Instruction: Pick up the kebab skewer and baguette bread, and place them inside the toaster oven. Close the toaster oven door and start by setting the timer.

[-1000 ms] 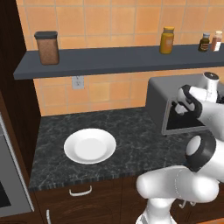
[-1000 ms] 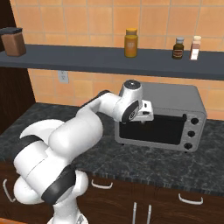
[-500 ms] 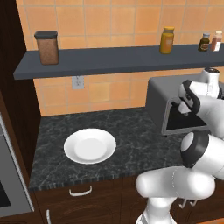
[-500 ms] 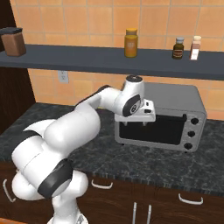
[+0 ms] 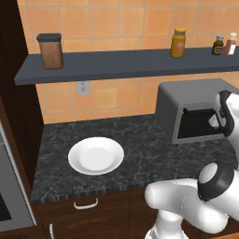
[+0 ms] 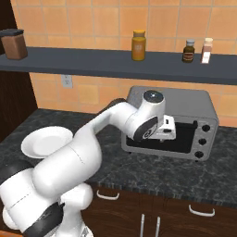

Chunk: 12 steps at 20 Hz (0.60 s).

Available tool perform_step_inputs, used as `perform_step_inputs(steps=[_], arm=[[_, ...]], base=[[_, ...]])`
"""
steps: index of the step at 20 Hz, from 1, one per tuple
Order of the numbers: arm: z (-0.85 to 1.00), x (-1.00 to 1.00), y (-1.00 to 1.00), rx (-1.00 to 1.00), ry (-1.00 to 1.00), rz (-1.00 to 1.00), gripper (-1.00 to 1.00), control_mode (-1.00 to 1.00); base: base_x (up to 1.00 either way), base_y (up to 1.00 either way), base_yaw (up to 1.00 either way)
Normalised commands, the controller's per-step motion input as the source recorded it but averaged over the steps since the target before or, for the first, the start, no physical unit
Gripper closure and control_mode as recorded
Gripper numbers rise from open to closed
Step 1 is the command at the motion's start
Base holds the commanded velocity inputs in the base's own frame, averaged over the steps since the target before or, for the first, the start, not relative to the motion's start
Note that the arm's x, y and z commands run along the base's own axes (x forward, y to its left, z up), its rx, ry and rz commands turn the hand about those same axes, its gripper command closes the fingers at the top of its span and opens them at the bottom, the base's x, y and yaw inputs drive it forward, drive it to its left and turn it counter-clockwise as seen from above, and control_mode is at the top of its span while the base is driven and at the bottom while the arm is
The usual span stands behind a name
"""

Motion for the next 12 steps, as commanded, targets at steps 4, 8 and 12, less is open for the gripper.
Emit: perform_step_inputs(steps=[4, 8, 12], arm=[[0.0, -0.6, -0.56, 0.06, -0.39, 0.07, -1.0, -1.0], [0.03, -0.06, -0.73, 0.0, -0.39, 0.2, -1.0, -1.0], [0.02, 0.0, -0.97, 0.01, -0.46, 0.28, -1.0, -1.0]], base=[[0.0, 0.0, 0.0], [0.0, 0.0, 0.0], [0.0, 0.0, 0.0]])
